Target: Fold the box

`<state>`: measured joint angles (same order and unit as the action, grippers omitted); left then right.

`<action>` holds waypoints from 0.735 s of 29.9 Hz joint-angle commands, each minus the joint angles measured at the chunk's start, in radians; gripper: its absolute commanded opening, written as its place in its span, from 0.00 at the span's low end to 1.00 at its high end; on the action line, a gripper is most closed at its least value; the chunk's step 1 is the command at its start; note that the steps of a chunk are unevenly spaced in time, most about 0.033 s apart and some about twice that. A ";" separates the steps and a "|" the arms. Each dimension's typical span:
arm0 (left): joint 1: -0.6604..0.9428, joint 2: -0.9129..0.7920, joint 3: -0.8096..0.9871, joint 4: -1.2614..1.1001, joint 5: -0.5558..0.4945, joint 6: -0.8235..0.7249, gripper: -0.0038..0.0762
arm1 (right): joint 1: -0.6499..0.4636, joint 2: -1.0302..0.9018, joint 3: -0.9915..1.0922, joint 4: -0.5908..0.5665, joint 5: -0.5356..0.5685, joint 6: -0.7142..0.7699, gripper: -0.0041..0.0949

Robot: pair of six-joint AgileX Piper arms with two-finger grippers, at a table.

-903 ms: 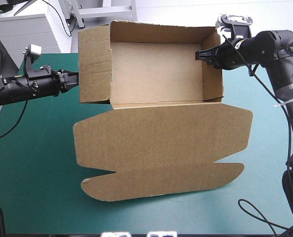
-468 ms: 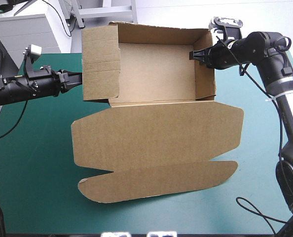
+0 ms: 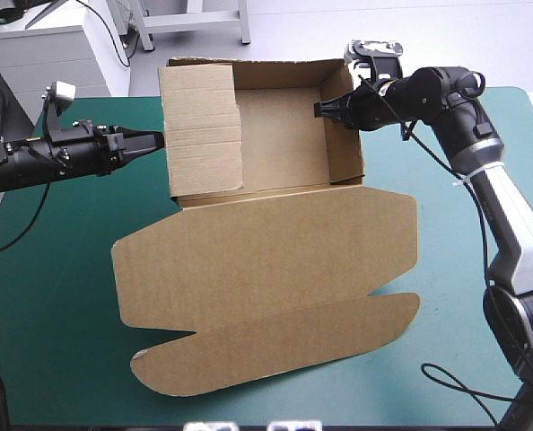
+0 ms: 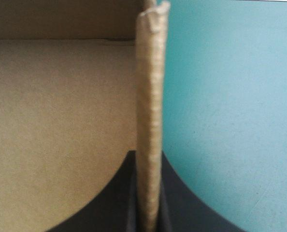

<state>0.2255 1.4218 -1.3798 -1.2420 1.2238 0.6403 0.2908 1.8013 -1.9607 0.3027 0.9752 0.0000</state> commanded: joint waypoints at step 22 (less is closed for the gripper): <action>-0.103 -0.036 -0.025 0.224 -0.010 -0.186 0.58 | 0.132 -0.030 -0.029 -0.122 -0.100 0.036 0.05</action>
<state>0.1348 1.4201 -1.3798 -1.0092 1.2273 0.5020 0.3914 1.8240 -1.9607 0.1716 0.9356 0.0114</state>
